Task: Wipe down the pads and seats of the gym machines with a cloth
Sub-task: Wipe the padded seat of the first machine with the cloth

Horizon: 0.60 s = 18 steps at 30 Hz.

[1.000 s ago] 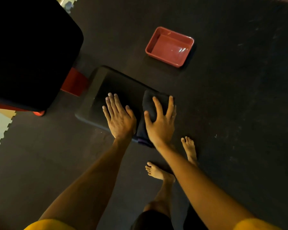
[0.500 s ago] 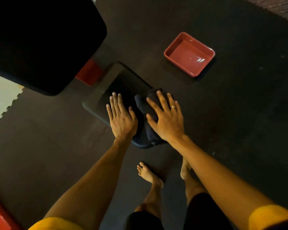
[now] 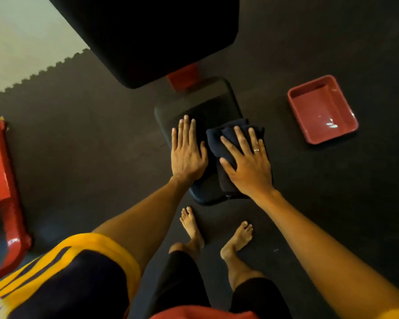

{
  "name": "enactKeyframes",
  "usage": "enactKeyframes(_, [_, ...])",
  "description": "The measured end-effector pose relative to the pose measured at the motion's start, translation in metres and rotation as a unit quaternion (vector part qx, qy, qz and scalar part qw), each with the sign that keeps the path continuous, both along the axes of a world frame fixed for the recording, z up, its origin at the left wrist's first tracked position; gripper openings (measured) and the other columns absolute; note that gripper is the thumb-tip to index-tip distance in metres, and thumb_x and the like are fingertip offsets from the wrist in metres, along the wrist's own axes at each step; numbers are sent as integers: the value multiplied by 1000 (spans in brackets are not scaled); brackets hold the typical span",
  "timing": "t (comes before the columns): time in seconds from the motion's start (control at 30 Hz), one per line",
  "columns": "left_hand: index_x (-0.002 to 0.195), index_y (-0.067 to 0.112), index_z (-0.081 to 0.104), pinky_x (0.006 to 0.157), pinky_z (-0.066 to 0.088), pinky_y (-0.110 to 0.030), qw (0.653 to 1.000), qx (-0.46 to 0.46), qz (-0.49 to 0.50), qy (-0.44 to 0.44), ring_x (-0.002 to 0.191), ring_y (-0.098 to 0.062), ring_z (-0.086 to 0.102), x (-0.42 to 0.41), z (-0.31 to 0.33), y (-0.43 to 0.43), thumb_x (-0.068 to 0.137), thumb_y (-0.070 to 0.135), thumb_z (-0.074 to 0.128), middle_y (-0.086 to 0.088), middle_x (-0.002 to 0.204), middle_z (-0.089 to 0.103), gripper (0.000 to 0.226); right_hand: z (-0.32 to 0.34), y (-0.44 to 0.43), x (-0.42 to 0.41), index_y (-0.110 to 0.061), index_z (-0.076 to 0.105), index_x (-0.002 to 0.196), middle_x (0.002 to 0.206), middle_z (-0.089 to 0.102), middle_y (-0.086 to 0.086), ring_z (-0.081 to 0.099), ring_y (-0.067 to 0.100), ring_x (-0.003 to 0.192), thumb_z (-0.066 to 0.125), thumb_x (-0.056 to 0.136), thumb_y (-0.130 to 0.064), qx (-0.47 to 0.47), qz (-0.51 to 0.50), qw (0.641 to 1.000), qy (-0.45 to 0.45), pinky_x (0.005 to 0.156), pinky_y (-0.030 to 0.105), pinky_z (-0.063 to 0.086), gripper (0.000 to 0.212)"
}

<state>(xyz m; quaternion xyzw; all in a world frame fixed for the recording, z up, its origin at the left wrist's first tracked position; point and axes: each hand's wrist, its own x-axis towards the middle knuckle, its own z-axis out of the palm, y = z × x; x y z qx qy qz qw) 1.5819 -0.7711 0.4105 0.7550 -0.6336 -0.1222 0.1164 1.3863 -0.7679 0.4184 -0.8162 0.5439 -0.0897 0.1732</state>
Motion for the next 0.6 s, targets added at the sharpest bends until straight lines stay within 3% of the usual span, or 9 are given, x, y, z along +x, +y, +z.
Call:
enactKeyframes(0.2, [159,5,21,127,2,-45,1000,-7,-11,-18,157,-25,5,4,-3,3,100,36,39,-14,168,12,70,1,-96,60,-34,30,160,171,12,10,15,45,154,49,101,-47,33,-65,997,13,120,64,24,63])
enactKeyframes(0.37, [160,5,17,127,3,-45,1000,-3,-7,-6,157,-23,3,4,-3,3,101,38,34,-12,168,10,70,3,-69,42,-32,33,159,170,19,7,12,39,156,45,100,-50,-50,49,997,40,124,60,15,63])
enactKeyframes(0.47, [160,5,13,128,-1,-42,1000,10,1,19,157,-22,0,0,1,2,102,45,31,-12,168,6,73,6,-36,18,-32,28,161,171,16,4,7,33,158,42,101,-51,-33,111,992,57,125,58,12,65])
enactKeyframes(0.6, [159,1,15,127,8,-46,999,2,13,33,157,-25,3,-1,2,5,100,40,44,-16,168,9,76,8,-89,49,-37,26,161,171,15,2,6,34,158,46,103,-50,-15,110,990,88,125,60,11,63])
